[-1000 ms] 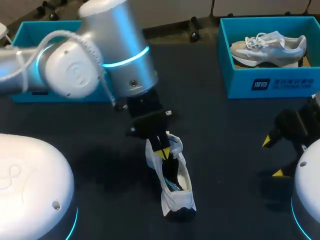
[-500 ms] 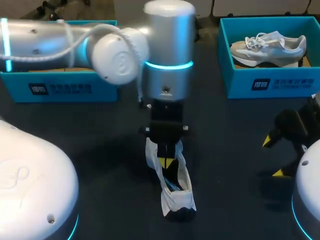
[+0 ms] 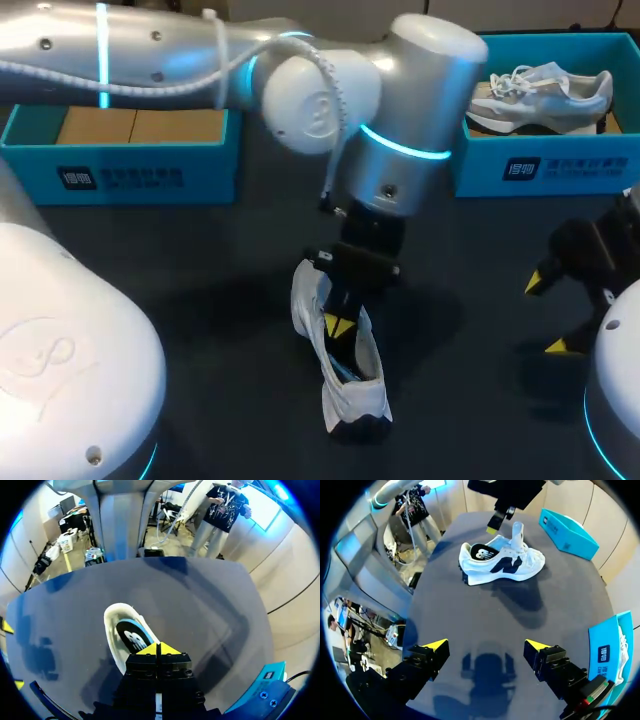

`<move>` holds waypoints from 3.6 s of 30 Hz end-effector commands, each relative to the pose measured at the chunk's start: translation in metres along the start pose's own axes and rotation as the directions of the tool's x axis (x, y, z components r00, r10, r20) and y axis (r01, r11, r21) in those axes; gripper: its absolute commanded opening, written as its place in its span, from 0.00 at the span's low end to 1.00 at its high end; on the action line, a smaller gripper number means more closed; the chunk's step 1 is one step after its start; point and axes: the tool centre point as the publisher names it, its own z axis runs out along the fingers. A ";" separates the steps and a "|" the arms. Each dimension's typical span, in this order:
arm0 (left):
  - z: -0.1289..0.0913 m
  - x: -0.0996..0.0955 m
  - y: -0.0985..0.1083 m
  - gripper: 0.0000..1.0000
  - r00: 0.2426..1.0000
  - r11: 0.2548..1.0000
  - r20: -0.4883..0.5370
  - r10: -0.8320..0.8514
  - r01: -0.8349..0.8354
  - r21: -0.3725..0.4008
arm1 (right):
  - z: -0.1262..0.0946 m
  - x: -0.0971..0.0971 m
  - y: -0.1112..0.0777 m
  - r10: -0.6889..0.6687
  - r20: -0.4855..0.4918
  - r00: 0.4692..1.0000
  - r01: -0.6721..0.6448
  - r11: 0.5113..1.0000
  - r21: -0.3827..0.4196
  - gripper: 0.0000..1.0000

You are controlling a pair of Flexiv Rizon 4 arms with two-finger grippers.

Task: Take the shoe out of the shoebox, open the shoe tongue, remove and reinsert the insole, then place the shoe into the shoebox

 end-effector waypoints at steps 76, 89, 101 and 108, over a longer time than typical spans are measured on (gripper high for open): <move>0.114 -0.025 0.018 0.00 0.975 0.975 0.048 -0.216 0.218 -0.050 | 0.001 0.001 0.000 0.001 0.002 1.000 -0.001 1.000 0.003 1.00; 0.094 -0.019 0.026 0.00 0.924 0.929 0.235 -0.301 0.340 -0.147 | 0.001 0.001 0.000 0.001 0.002 1.000 -0.001 1.000 0.003 1.00; 0.075 -0.030 0.003 0.00 0.951 0.969 0.215 -0.221 0.239 -0.062 | 0.001 0.001 0.000 0.001 0.002 1.000 -0.001 1.000 0.003 1.00; 0.091 -0.038 -0.003 0.00 0.966 0.973 0.146 -0.212 0.222 -0.054 | 0.001 0.001 0.000 0.001 0.002 1.000 -0.001 1.000 0.003 1.00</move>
